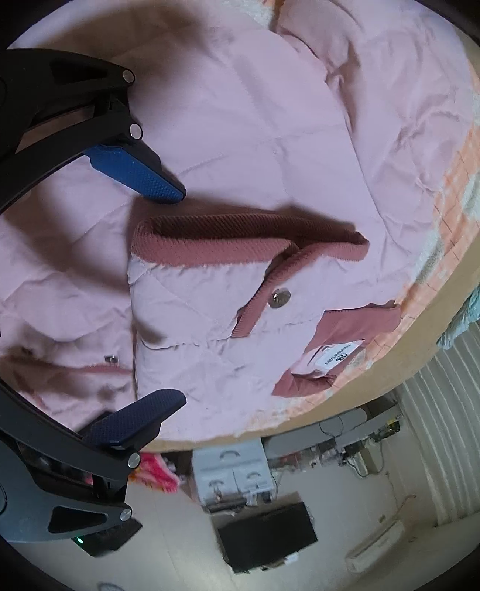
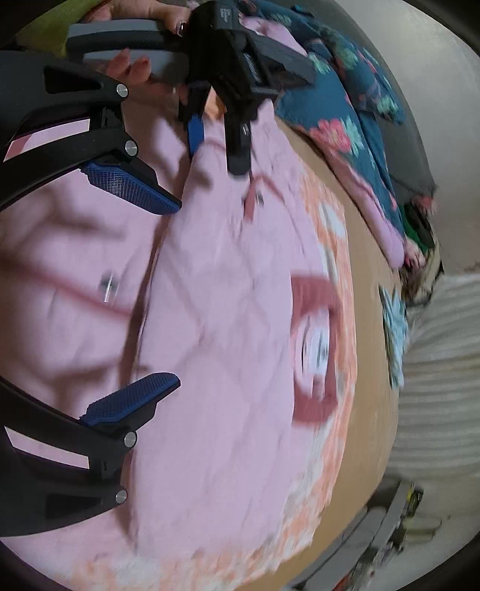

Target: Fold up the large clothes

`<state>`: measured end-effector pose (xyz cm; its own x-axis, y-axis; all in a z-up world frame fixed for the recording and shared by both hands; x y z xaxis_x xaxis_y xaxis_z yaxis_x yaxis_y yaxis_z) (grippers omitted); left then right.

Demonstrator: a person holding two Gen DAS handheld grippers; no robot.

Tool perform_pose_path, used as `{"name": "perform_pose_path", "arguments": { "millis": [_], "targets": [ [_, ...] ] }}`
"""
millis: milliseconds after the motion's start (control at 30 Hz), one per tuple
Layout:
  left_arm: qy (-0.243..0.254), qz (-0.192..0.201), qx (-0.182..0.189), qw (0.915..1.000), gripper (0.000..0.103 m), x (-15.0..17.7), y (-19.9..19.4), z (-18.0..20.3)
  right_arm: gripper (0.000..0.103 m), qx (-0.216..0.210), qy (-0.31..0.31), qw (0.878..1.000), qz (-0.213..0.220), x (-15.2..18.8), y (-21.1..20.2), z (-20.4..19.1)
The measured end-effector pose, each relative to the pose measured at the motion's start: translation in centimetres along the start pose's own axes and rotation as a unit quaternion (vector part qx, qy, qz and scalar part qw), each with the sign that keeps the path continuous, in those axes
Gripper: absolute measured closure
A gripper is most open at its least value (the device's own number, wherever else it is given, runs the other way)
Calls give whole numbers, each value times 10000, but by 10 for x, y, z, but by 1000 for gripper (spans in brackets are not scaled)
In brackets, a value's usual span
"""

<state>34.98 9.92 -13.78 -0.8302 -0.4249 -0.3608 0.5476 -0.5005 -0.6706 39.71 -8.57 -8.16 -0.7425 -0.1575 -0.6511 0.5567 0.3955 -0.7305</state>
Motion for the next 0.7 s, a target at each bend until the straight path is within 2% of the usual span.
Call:
{"name": "perform_pose_path", "arguments": {
  "millis": [33,67,100,167,200,300,500,600,700],
  "targets": [
    [99,26,-82,9999,9,0,1,2,17,141,76,9999,39,-1,-6,13],
    [190,44,-149,9997,14,0,2,3,17,271,156,9995,84,-2,-11,26],
    [299,61,-225,9993,32,0,3,4,17,348,235,9990,126,-2,-14,36],
    [577,112,-550,9968,52,1,6,7,17,477,499,9974,207,-5,-21,59],
    [675,128,-566,9960,62,0,7,9,17,525,658,9961,254,-6,-25,71],
    [989,289,-612,9928,81,-3,3,15,17,694,948,9923,399,-12,-34,98],
    [1454,841,-1155,9790,84,-25,-28,16,17,842,983,9907,417,-27,-29,112],
    [1537,807,-1421,9745,84,-28,-29,10,17,851,1019,9907,289,-29,-16,117],
    [1431,647,-1501,9761,84,-25,-21,1,18,932,1134,9892,45,-25,1,124]
  ]
}}
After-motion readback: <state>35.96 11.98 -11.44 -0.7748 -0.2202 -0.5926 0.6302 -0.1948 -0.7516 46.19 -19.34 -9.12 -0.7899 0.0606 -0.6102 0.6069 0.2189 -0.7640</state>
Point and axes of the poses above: each gripper's, at about its wrist camera, not at the fingertips, and y roughly the way its jaws point, z to its right, x to its underside, the point moved 7 cm from there along y, roughly the way its jaws point, and after that the axes turned 8 degrees about y, right-handed, at the moved point
